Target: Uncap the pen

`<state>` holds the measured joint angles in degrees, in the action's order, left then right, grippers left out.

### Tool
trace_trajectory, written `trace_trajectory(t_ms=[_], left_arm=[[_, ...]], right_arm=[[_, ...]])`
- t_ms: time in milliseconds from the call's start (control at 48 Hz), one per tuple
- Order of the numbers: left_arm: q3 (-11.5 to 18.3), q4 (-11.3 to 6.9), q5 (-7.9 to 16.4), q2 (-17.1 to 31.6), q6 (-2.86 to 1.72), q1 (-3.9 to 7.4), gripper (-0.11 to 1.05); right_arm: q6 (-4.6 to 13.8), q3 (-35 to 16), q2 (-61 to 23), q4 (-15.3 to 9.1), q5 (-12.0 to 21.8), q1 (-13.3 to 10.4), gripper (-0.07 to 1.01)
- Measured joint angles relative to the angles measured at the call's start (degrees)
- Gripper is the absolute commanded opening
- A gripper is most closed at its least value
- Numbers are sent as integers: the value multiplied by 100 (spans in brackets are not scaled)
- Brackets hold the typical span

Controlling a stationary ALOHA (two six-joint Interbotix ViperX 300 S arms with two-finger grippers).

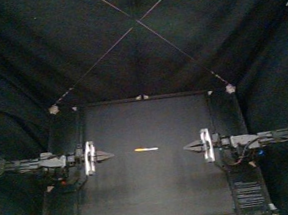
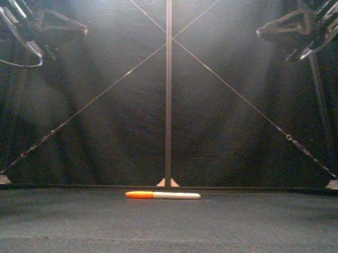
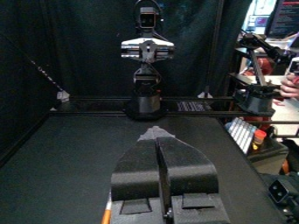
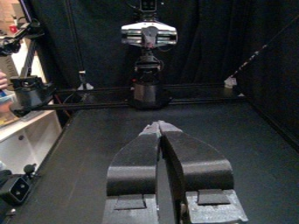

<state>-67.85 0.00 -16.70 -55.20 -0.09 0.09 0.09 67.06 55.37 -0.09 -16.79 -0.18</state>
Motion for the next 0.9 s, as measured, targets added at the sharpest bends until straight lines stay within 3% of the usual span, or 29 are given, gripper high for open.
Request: trace_trajectory(t_ms=[21,83,167,271,333,396,479,604,646,688,750,812,896], left_arm=[[0,0,-9,0,0,0,-4],[-53,-9,-527,642,35,9,3],[-18,35,-1107,1547,44,44,23],[123,62,-1187,2514,35,343,61],[158,44,-1187,2892,35,439,80],[193,-18,-1187,3190,35,545,91],[255,-26,-1187,3472,35,615,92],[264,-26,-1187,3586,35,668,92],[264,-26,-1169,3586,26,668,92],[290,-26,-1090,3612,26,668,92],[448,-35,-642,3718,26,677,92],[694,-35,-97,3876,35,668,92],[949,-9,308,4148,35,668,92]], right_arm=[[0,0,0,0,0,0,1],[-26,0,-536,-9,-167,-149,9],[18,-325,-2136,-9,-334,-624,25],[-18,-1107,-4025,-18,-352,-1011,66],[-44,-1450,-4746,-18,-325,-1151,82],[-97,-1793,-5432,-53,-114,-1213,82],[0,-2312,-6205,-404,457,-1222,82],[-9,-2795,-6741,-466,949,-1266,81],[-9,-2812,-6803,-466,1072,-1283,78],[-9,-2830,-6803,-466,1178,-1283,65],[0,-2856,-6803,-466,1257,-1283,50],[-18,-2874,-6688,-466,1283,-1283,49],[-44,-2997,-6240,-483,1292,-1116,49]])
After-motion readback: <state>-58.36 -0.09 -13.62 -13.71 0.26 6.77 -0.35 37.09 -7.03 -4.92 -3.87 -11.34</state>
